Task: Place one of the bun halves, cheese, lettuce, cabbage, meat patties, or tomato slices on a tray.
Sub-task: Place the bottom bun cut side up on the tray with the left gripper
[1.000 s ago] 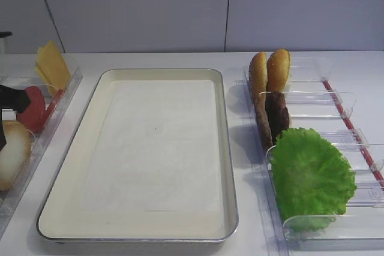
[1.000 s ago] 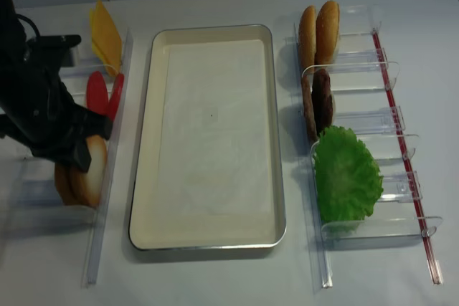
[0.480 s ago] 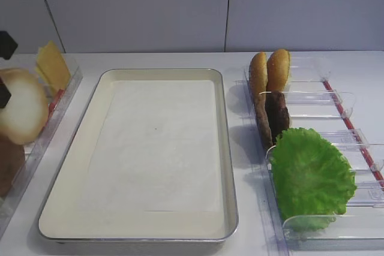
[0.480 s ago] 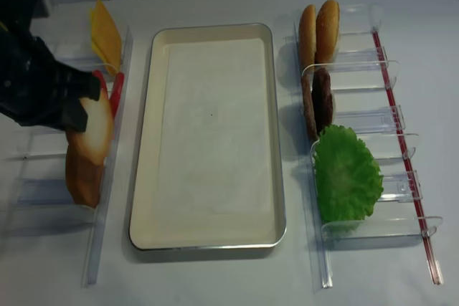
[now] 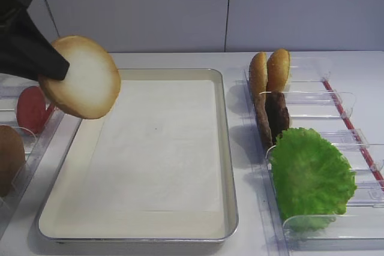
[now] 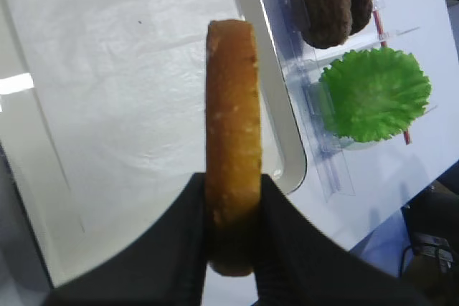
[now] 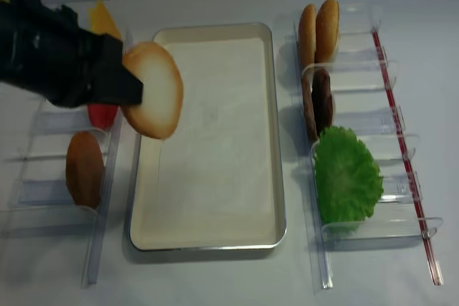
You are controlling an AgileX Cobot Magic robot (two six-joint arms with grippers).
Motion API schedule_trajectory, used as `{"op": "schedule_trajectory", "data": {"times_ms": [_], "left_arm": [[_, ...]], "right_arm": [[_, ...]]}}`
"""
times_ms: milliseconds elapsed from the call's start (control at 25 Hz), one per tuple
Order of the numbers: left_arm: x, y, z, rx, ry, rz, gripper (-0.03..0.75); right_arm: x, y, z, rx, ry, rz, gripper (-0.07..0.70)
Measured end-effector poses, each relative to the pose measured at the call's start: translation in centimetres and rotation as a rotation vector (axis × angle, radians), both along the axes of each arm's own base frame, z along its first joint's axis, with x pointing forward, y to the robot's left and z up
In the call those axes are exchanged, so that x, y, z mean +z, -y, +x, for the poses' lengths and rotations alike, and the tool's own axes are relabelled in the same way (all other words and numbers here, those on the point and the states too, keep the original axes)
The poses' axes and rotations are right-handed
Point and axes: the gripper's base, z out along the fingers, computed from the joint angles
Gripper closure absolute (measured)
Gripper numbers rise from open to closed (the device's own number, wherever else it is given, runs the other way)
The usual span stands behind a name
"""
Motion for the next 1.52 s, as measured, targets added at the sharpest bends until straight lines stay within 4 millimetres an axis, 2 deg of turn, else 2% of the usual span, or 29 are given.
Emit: {"op": "schedule_trajectory", "data": {"times_ms": [80, 280, 400, 480, 640, 880, 1040, 1320, 1400, 1520], "left_arm": [[-1.3, 0.3, 0.2, -0.02, -0.038, -0.039, 0.602], [-6.6, 1.3, -0.4, -0.091, -0.168, -0.172, 0.602], [-8.7, 2.2, -0.4, -0.112, -0.183, -0.309, 0.602], [-9.6, 2.6, 0.4, -0.094, -0.176, -0.37, 0.602], [-12.0, 3.3, 2.0, -0.054, -0.197, -0.368, 0.602], [-15.6, 4.5, 3.0, -0.063, -0.285, -0.349, 0.602], [-17.0, 4.6, 3.5, -0.044, -0.31, -0.345, 0.602], [-17.9, 4.7, 3.9, -0.019, -0.324, -0.34, 0.601], [-17.9, 4.6, 3.9, -0.014, -0.324, -0.336, 0.542], [-18.1, 4.5, 3.8, -0.011, -0.335, -0.311, 0.405]], "right_arm": [[0.0, 0.0, 0.0, 0.0, 0.0, 0.0, 0.11], [0.0, 0.0, 0.0, -0.001, 0.0, 0.002, 0.11], [0.0, 0.0, 0.0, -0.001, 0.0, 0.002, 0.11], [0.0, 0.0, 0.0, -0.001, 0.0, 0.002, 0.11], [0.0, 0.0, 0.0, -0.001, 0.0, 0.002, 0.11], [0.0, 0.0, 0.0, -0.001, 0.0, 0.002, 0.11], [0.0, 0.0, 0.0, -0.001, 0.0, 0.002, 0.11], [0.0, 0.0, 0.0, -0.001, 0.0, 0.002, 0.11], [0.0, 0.0, 0.0, -0.001, 0.0, 0.002, 0.11], [0.0, 0.0, 0.0, -0.001, 0.0, 0.002, 0.11]]}}
